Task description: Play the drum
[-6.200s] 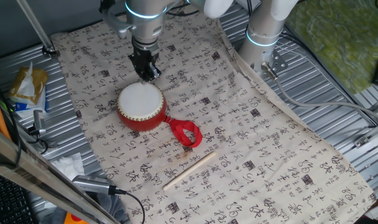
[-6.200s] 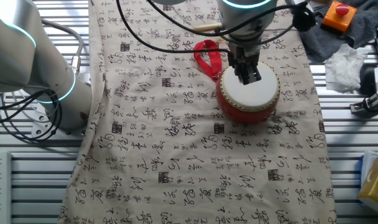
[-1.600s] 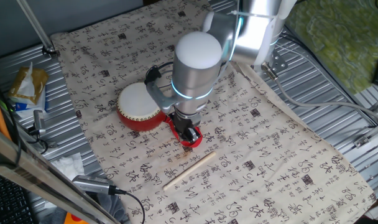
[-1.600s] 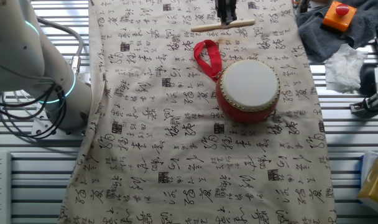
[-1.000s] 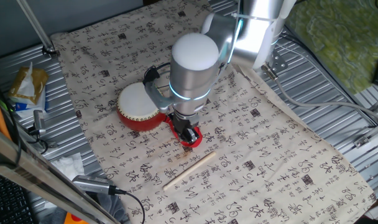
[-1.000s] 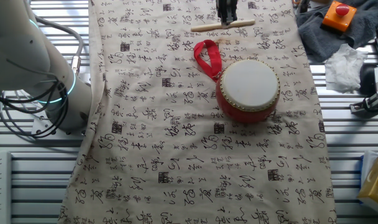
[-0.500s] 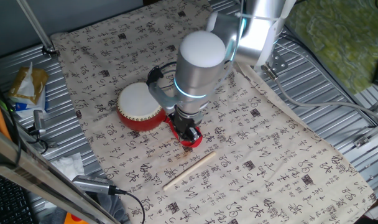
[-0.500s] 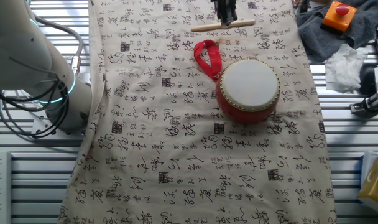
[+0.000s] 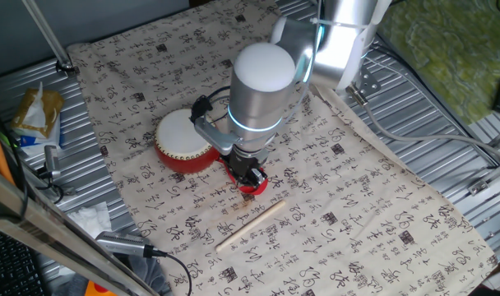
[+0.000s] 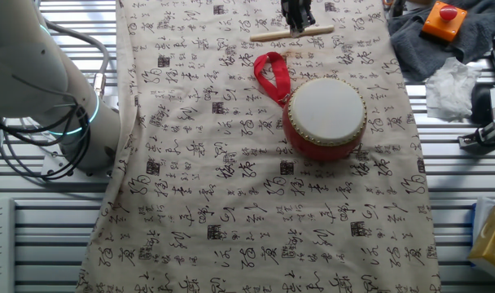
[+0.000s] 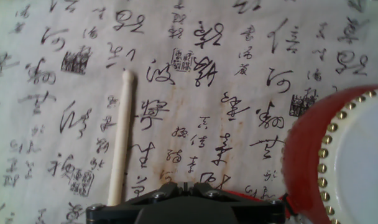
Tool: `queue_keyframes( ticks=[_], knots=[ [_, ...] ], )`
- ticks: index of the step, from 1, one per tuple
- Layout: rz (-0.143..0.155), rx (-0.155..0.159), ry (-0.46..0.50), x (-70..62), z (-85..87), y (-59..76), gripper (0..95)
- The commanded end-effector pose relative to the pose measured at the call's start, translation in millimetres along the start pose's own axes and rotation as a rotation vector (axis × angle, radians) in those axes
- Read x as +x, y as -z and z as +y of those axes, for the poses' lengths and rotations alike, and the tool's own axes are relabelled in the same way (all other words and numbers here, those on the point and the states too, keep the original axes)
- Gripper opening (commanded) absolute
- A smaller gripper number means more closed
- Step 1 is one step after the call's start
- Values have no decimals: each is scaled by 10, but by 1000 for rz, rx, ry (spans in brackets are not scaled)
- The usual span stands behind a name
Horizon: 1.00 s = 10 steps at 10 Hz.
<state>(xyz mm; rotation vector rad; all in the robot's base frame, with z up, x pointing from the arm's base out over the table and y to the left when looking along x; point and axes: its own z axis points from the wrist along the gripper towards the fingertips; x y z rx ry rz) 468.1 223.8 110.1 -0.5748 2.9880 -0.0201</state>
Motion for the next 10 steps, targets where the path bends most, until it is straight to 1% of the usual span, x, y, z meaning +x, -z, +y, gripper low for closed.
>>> queue_keyframes(
  ticks=[1, 3, 4, 6, 7, 8, 9, 10],
  knots=[
    [7, -2, 0, -2, 0, 0, 0],
    [6, -5, -10, -2, 0, 0, 0],
    [11, -9, -13, -2, 0, 0, 0],
    [16, -13, -13, -11, 58, -3, 0],
    [14, -14, -15, 1, 129, -21, 0],
    [12, -15, -38, 18, 303, -77, 0],
    [12, -14, -59, 4, 424, -114, 0],
    [12, -14, -76, -25, 502, -142, 0]
  ],
)
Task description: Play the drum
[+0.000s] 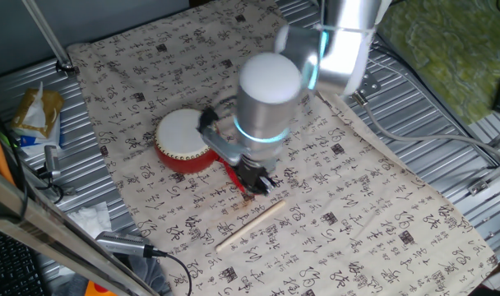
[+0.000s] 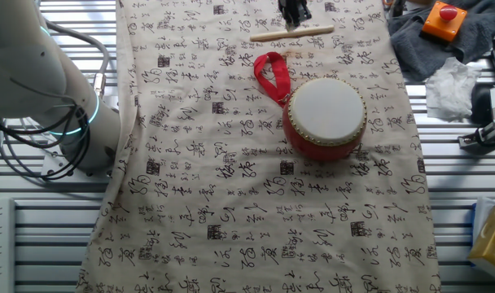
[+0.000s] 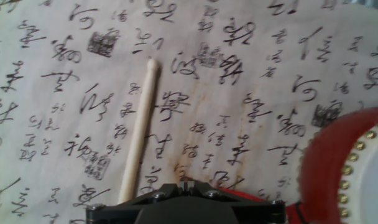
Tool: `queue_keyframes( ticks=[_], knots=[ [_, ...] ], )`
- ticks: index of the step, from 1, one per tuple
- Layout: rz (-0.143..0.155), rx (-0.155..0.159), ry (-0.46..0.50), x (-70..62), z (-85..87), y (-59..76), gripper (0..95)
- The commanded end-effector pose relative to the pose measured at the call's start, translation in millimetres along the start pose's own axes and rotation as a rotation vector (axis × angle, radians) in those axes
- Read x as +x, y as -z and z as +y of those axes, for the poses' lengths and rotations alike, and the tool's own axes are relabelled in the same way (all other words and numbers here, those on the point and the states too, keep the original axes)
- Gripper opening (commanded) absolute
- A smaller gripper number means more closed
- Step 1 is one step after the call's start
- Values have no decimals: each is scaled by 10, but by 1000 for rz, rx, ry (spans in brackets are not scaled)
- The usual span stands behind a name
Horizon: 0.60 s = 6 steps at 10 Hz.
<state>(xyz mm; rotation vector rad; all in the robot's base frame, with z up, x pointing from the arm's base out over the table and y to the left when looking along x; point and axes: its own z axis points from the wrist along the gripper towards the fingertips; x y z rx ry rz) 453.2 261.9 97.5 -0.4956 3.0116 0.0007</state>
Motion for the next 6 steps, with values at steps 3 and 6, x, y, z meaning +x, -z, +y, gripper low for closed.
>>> queue_keyframes(
  ticks=[3, 6],
  knots=[
    [-6, 2, -94, -89, 437, -209, 0],
    [-6, -2, -126, -106, 562, -291, 0]
  ],
)
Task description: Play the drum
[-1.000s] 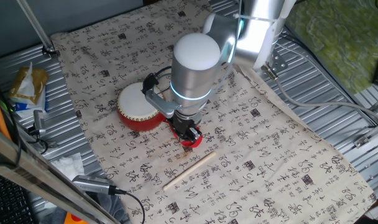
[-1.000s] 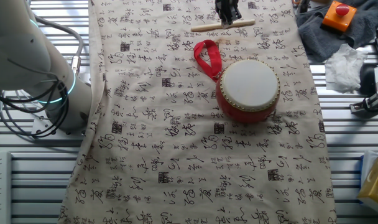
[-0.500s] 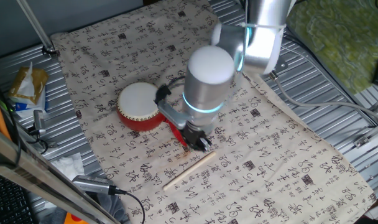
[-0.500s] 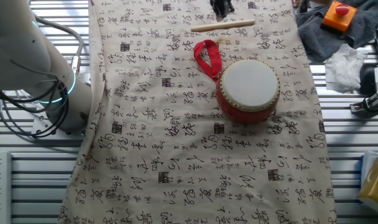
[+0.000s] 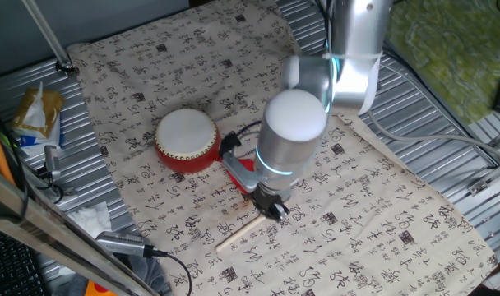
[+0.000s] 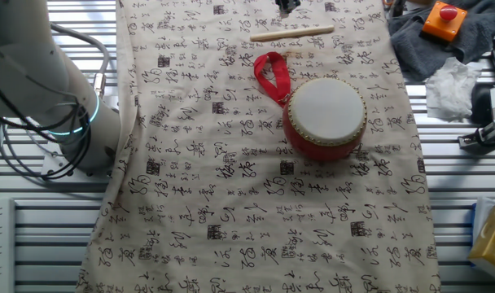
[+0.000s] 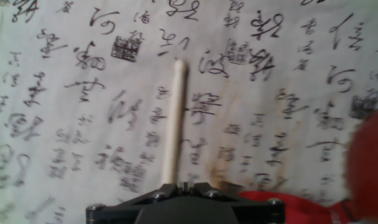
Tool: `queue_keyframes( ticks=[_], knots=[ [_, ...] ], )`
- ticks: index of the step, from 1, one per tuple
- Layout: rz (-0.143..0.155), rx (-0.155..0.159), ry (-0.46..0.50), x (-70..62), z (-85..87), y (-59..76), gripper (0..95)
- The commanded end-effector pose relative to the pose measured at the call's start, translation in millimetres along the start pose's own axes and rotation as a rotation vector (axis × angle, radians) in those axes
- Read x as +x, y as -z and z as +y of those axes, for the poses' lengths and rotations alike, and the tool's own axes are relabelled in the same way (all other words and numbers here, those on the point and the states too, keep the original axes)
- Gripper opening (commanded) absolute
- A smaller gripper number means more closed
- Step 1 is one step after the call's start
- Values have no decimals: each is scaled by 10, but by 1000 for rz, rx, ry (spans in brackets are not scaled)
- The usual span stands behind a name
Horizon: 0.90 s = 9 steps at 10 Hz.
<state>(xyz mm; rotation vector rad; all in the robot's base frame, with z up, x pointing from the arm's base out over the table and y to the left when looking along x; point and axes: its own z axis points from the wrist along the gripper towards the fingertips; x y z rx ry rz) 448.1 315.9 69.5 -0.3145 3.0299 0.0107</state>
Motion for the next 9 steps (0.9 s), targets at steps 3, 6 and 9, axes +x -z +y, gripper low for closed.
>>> queue_keyframes(
  ticks=[3, 6, 9],
  knots=[
    [-6, -26, -2, 45, 45, -74, 380],
    [-12, -38, -5, 44, 33, -137, 380],
    [-13, -39, -13, 44, 19, -203, 380]
  ],
)
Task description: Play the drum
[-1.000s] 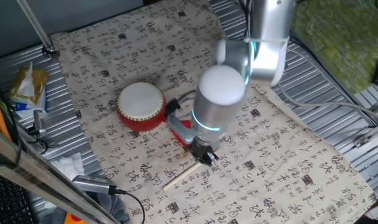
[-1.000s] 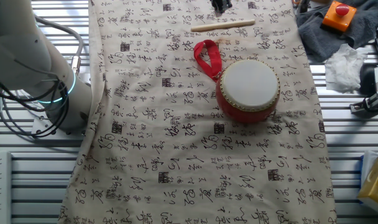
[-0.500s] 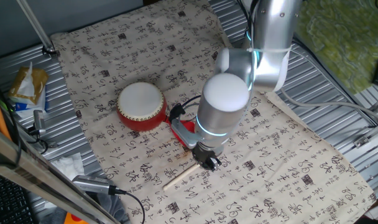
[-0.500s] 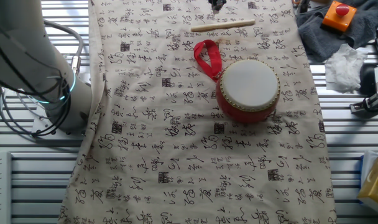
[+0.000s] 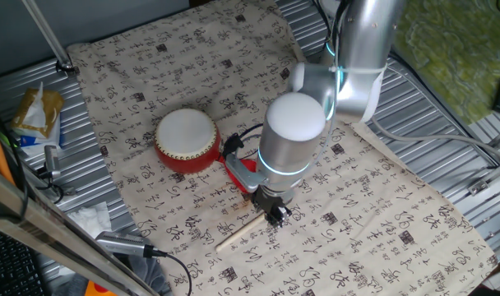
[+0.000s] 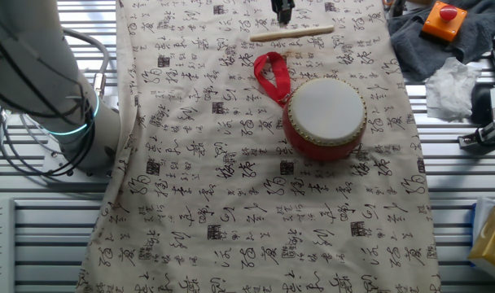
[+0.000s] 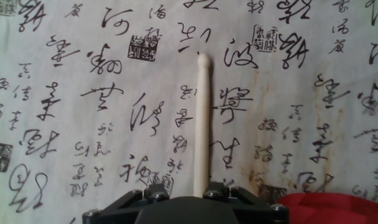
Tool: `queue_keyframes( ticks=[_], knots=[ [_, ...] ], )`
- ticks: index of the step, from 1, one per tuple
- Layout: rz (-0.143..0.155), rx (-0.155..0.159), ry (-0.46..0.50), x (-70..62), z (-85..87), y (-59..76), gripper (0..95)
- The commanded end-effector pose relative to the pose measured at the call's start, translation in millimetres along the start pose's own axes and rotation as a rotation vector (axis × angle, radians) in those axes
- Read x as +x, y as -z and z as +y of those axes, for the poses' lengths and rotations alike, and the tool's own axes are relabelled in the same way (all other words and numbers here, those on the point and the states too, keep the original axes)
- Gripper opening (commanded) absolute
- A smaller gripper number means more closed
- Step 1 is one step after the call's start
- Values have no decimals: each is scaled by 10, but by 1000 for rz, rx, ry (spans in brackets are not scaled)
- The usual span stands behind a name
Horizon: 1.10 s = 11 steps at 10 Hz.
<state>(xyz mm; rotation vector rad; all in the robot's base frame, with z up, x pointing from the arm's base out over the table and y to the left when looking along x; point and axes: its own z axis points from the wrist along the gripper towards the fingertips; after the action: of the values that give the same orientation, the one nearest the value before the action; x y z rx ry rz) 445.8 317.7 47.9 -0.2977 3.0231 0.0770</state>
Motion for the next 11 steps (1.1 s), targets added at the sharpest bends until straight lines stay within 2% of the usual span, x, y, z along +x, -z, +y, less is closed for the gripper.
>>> queue_keyframes(
  ticks=[1, 2, 3, 6, 8, 11],
  knots=[
    [-2, 4, -1, 5, -10, -15, 380],
    [-1, 5, 2, 6, -17, -43, 380],
    [-1, 7, 8, 7, -24, -66, 190],
    [2, 17, 59, 16, -92, -183, 190],
    [3, 21, 84, 26, -133, -212, 190],
    [15, 62, 128, 42, -183, -219, 190]
  ],
)
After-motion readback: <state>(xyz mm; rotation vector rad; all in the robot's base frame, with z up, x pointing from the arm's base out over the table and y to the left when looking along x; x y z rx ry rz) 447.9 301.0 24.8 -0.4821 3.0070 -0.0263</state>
